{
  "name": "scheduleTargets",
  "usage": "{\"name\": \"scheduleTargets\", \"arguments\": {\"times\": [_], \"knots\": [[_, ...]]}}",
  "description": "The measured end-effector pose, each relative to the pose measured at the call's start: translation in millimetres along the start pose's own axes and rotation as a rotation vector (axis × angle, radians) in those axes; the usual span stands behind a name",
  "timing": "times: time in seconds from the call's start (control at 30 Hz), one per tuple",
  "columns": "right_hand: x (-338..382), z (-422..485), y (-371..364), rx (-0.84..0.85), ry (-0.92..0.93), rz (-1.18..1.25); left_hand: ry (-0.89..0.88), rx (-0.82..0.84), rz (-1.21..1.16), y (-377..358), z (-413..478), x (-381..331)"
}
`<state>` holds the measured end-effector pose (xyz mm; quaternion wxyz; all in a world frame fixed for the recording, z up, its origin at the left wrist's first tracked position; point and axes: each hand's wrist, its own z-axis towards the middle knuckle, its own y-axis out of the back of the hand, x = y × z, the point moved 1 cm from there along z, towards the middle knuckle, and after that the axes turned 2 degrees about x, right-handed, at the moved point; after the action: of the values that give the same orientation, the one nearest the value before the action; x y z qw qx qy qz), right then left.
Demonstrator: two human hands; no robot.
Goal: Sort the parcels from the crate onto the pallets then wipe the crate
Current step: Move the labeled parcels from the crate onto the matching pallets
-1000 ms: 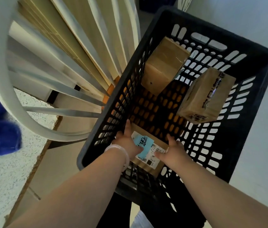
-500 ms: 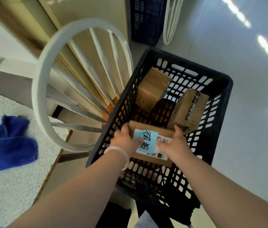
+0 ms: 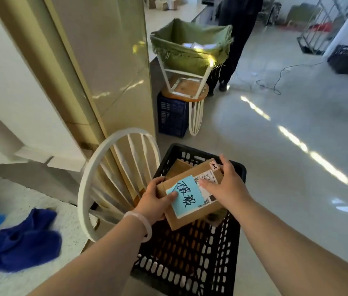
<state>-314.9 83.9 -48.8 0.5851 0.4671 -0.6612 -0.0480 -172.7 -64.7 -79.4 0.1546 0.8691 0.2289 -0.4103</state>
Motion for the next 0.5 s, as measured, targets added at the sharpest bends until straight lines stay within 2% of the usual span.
{"name": "scheduleTargets", "arguments": {"times": [0.23, 0.4, 0.5], "knots": [[43, -10, 30, -0.072, 0.226, 0.018, -0.184, -0.097, -0.153, 3, -30, -39], [52, -16, 20, -0.231, 0.371, -0.095, -0.201, -0.159, -0.458, 8, -47, -47], [54, -24, -2, -0.14, 0.401, -0.061, -0.217, -0.202, -0.586, 13, -54, -48]]}}
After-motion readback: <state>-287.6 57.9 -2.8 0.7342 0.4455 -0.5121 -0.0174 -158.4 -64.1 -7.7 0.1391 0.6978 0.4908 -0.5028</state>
